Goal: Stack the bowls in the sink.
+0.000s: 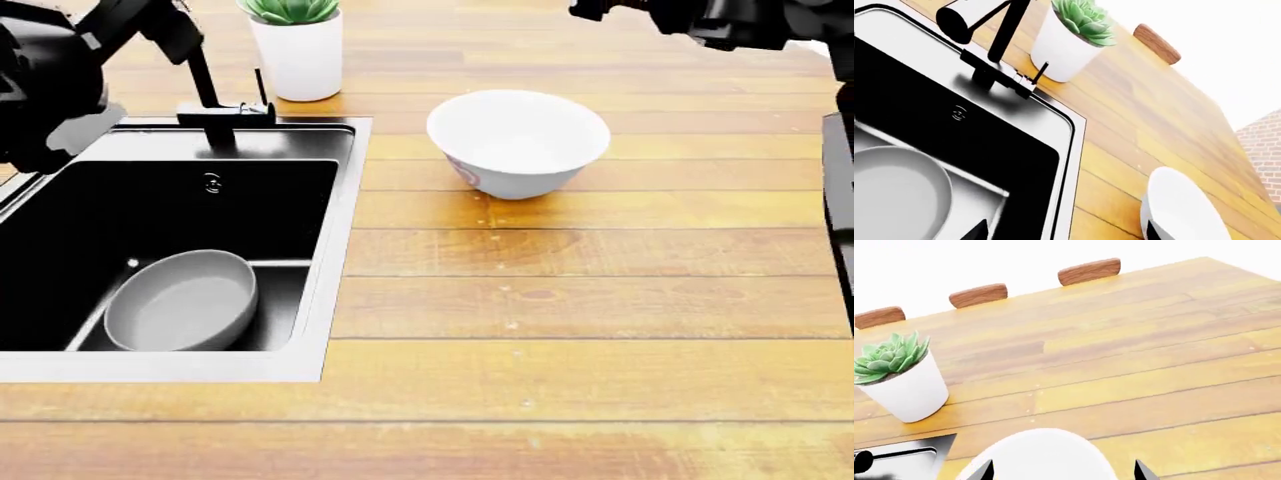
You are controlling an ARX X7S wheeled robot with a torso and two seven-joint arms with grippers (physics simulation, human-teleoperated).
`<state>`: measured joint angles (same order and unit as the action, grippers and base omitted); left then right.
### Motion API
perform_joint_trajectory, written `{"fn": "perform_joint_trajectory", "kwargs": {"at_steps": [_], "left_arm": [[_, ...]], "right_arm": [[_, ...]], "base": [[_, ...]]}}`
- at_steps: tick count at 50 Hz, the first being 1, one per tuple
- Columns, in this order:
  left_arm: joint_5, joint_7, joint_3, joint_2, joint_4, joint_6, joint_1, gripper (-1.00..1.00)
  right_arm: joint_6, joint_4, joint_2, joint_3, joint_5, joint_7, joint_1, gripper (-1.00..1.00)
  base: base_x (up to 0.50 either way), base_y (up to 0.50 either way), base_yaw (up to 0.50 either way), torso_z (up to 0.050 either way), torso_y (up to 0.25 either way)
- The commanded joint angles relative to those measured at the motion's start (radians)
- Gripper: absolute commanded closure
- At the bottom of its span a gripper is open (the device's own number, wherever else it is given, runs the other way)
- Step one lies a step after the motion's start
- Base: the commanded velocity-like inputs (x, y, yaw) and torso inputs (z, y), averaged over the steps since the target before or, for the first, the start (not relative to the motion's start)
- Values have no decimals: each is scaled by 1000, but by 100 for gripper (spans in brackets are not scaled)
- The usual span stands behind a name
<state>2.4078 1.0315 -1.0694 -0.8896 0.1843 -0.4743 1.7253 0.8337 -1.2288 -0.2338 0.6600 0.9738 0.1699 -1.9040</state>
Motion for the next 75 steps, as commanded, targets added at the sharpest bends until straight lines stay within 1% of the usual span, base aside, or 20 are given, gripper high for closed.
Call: {"fn": "perform_joint_trajectory", "kwargs": {"at_steps": [1, 3, 6, 12, 14, 15, 20, 25, 31, 44, 50, 56, 65, 75], "left_arm": [[35, -12, 26, 20, -69, -34, 40, -100], [36, -17, 29, 22, -74, -33, 39, -100], [44, -42, 32, 37, -79, -59, 47, -100], [37, -98, 37, 66, -71, -89, 51, -100], [21, -148, 45, 72, -69, -98, 44, -100], [6, -169, 45, 74, -68, -110, 46, -100], [-3, -213, 69, 69, -69, -77, 26, -100], [-27, -293, 98, 66, -77, -61, 10, -100], [-28, -333, 106, 72, -73, -70, 5, -100], [-26, -344, 102, 83, -55, -88, 6, -100], [-27, -344, 101, 90, -48, -95, 11, -100], [-29, -340, 100, 87, -49, -96, 10, -100], [-32, -342, 101, 84, -50, -94, 2, -100], [-32, -337, 106, 76, -61, -85, -8, -100]], "right_arm": [[114, -80, 40, -543, -473, 82, 34, -100], [142, -80, 43, -657, -579, 74, 40, -100], [166, -80, 44, -779, -716, 56, 52, -100], [181, -80, 46, -926, -867, 43, 76, -100], [186, -80, 48, -950, -895, 35, 84, -100], [187, -80, 48, -961, -905, 33, 88, -100], [195, -80, 51, -997, -940, 26, 111, -100], [204, -80, 53, -1020, -955, 25, 129, -100], [218, -80, 55, -1064, -953, 27, 143, -100], [238, -80, 49, -1233, -947, 31, 155, -100], [229, -80, 66, -1283, -956, 29, 163, -100], [206, -80, 77, -1333, -961, 64, 191, -100], [188, -80, 96, -1363, -970, 86, 217, -100], [176, -80, 105, -1365, -975, 112, 242, -100]], "base": [[0, 0, 0, 0, 0], [0, 0, 0, 0, 0], [0, 0, 0, 0, 0], [0, 0, 0, 0, 0], [0, 0, 0, 0, 0], [0, 0, 0, 0, 0], [0, 0, 0, 0, 0], [0, 0, 0, 0, 0], [0, 0, 0, 0, 0], [0, 0, 0, 0, 0], [0, 0, 0, 0, 0], [0, 0, 0, 0, 0], [0, 0, 0, 0, 0], [0, 0, 0, 0, 0]]}}
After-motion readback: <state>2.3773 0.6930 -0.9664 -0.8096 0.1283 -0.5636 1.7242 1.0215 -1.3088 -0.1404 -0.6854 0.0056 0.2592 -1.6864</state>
